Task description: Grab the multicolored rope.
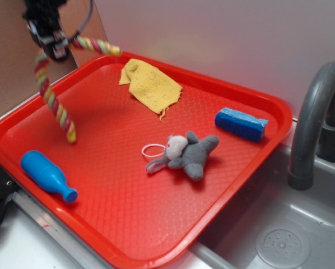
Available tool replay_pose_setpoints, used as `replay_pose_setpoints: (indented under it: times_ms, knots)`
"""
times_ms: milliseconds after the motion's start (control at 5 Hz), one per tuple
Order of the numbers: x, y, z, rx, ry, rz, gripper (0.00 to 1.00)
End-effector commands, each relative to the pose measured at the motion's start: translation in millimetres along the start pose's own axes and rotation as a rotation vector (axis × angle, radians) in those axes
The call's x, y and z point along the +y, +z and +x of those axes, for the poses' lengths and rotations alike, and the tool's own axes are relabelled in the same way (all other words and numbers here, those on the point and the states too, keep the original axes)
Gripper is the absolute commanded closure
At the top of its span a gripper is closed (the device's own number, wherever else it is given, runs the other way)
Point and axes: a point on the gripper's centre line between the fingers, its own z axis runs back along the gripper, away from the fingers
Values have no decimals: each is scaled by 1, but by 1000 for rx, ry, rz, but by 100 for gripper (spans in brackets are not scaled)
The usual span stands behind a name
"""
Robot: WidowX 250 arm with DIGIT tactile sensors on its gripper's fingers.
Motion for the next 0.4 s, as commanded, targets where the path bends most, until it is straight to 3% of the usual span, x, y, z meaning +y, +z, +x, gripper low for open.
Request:
replay_pose_setpoints:
  times_ms: [0, 200]
  knots:
    - [1, 58, -19, -71, 57, -60, 100]
    - [4, 55, -19, -52, 28, -120, 100]
